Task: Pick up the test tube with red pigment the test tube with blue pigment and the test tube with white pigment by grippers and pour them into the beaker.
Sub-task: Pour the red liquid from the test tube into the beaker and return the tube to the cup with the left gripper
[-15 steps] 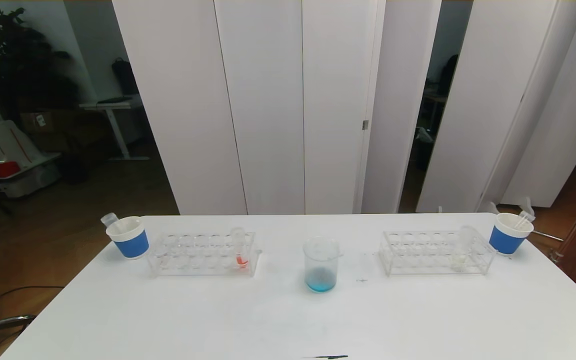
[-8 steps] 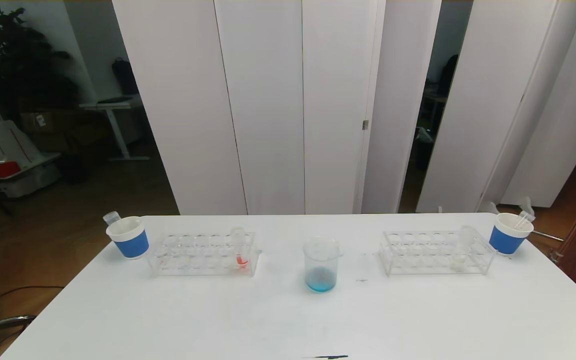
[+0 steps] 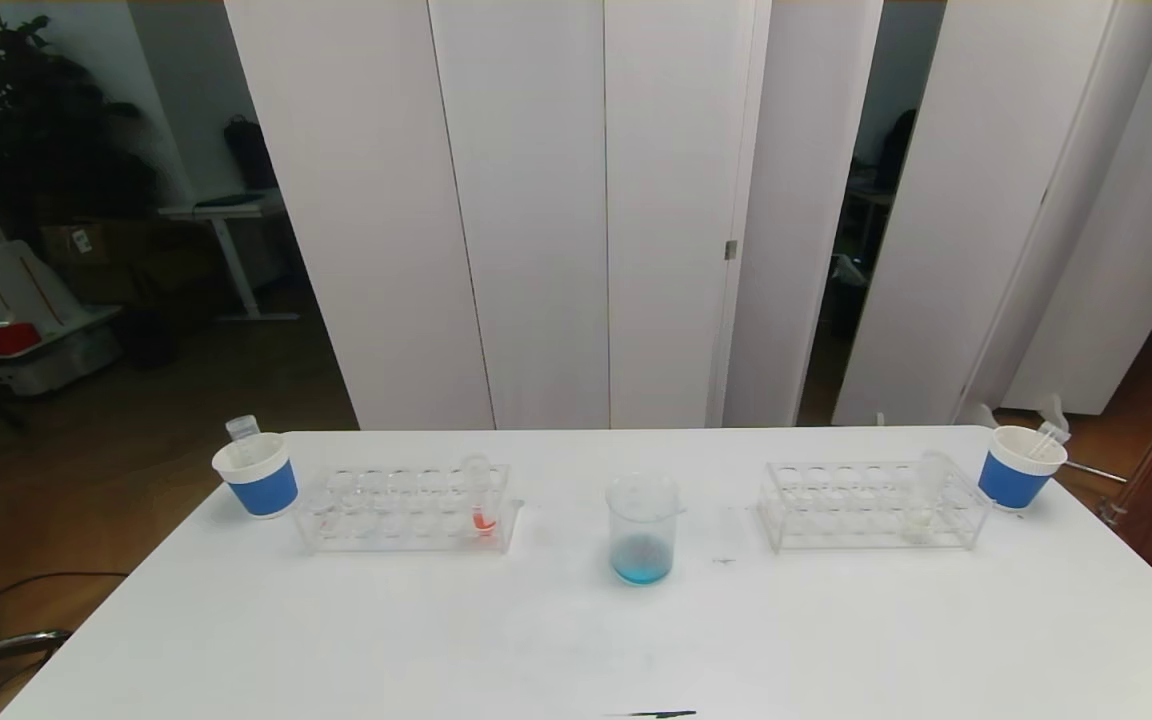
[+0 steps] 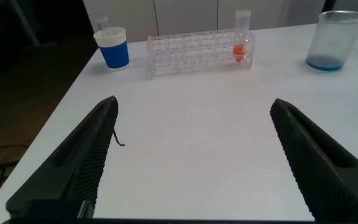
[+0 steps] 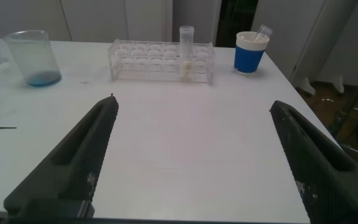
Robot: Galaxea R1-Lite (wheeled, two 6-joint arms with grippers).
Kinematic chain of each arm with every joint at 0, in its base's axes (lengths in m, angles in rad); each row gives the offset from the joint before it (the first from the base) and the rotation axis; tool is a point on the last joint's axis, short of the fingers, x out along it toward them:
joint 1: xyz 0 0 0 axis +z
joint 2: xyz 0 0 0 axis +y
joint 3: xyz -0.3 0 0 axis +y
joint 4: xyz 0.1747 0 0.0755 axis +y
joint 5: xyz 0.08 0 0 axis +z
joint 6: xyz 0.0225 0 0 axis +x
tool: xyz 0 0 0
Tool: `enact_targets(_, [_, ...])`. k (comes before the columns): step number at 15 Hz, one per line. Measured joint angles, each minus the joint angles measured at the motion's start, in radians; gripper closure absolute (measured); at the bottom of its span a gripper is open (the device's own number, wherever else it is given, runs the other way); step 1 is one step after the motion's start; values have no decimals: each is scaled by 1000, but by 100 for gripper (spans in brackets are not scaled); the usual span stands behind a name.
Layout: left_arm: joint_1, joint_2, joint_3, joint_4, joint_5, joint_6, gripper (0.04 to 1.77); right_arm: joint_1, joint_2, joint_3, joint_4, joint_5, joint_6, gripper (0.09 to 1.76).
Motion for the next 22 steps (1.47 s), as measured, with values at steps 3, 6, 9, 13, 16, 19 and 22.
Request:
enact_targets(3, [0,0,1,1,0,6,6,0,0,0,0,0,0,10])
enact_targets(6, [0,0,1,1,1,1,6,0,0,0,0,0,0,10])
enact_targets(9, [0,0,1,2,0,2,6,0,0,0,0,0,0,10])
enact_targets(13, [0,0,1,2,-3,7,6,0,0,0,0,0,0,10])
enact_targets(16, [1,0,1,2,-1,17,6,0,0,0,0,0,0,10])
enact_targets(19, [1,1,-2,-7,2,11,6,0,0,0,0,0,0,10])
enact_targets(22, [0,1,-43,3,-1,7,6,0,0,0,0,0,0,10])
